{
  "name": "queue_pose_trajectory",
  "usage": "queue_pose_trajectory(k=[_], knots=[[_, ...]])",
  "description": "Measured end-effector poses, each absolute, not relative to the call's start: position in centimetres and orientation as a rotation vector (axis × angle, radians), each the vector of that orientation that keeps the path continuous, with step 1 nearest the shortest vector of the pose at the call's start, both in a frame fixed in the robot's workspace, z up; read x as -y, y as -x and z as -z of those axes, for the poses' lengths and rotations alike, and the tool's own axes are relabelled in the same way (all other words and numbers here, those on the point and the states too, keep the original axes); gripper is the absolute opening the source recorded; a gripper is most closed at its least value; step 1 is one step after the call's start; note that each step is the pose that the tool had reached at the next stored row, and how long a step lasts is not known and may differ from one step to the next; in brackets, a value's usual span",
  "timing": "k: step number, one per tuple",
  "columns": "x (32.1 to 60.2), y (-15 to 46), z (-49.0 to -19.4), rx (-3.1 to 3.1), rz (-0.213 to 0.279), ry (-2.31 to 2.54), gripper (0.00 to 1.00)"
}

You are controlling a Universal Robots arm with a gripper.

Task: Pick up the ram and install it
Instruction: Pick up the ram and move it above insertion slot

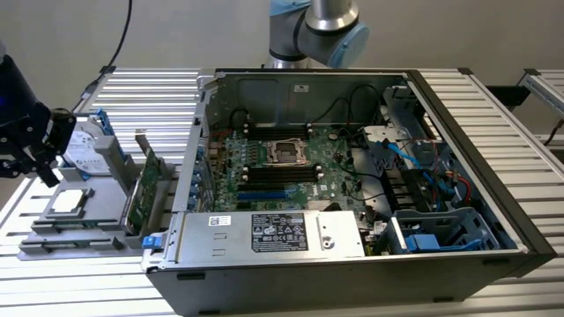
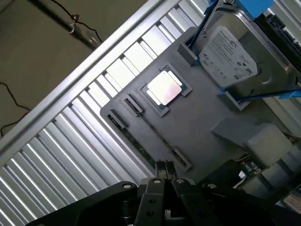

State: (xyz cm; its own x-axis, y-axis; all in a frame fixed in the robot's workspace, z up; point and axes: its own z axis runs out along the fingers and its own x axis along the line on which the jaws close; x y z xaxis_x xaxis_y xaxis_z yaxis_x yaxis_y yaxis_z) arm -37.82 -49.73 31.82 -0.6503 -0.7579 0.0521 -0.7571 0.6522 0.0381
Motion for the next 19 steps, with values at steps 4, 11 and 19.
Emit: queue_pose_trajectory(k=[4, 11, 19], knots=[[49.73, 37.82, -31.70, 2.749, 0.017, -1.384, 0.11], [49.73, 37.82, -31.53, 2.654, 0.010, -1.556, 0.11], [49.73, 37.82, -31.35, 2.534, 0.003, -1.745, 0.11]])
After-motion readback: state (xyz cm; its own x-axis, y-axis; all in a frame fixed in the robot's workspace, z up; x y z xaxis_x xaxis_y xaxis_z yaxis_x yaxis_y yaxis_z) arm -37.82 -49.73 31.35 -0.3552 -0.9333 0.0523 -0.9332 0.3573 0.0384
